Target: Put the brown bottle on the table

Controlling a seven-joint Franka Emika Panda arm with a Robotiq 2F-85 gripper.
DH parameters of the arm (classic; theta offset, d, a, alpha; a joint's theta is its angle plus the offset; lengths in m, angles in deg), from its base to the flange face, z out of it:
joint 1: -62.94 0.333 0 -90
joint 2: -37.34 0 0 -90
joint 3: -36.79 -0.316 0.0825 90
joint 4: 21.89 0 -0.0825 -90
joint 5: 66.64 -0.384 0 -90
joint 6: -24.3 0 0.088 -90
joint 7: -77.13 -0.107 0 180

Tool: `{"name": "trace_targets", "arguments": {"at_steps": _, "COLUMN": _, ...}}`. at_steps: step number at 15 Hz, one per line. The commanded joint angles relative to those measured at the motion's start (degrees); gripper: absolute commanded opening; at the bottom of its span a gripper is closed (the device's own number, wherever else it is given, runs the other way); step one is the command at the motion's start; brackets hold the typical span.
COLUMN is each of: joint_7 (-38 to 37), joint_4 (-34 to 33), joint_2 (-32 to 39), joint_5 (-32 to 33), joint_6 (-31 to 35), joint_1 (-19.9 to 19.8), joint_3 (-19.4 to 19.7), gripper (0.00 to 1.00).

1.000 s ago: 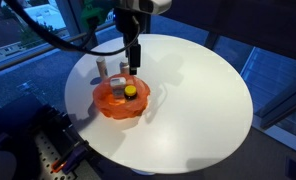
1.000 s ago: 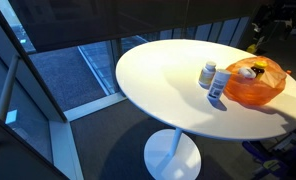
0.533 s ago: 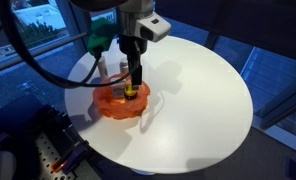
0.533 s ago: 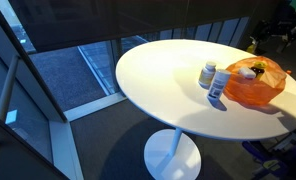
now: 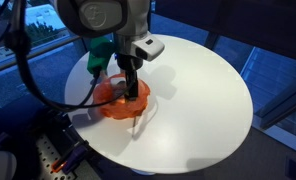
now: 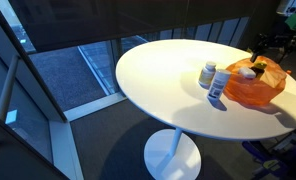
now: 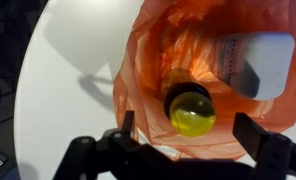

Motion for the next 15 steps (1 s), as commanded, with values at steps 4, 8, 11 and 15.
{"name": "trace_targets", "arguments": {"at_steps": 4, "joint_7": -1.40, "joint_4": 1.06, "joint_2": 0.99, "joint_5": 1.99, "joint_6": 2.17, "joint_1": 1.06, "joint_3": 0.87, "gripper": 0.58}}
{"name": "trace_targets", "arguments": {"at_steps": 8, "joint_7": -0.81, "joint_4": 0.40, "joint_2": -0.61, "joint_5": 1.11, "joint_6": 0.22, "joint_1": 1.26, "joint_3": 0.66, "gripper": 0.27}}
{"name": "trace_targets", "arguments": {"at_steps": 11, "joint_7": -0.56, "joint_4": -1.06, "joint_2": -3.45, "joint_5": 0.25, "joint_6": -3.63, "joint_1": 1.38, "joint_3": 0.25, "gripper": 0.20}}
{"name": "trace_targets", "arguments": {"at_steps": 15, "joint_7": -1.13, "joint_4": -5.02, "joint_2": -6.67, "joint_5": 0.02, "joint_6": -12.26, "joint_1": 1.87, "joint_3": -1.06, "gripper": 0.20}}
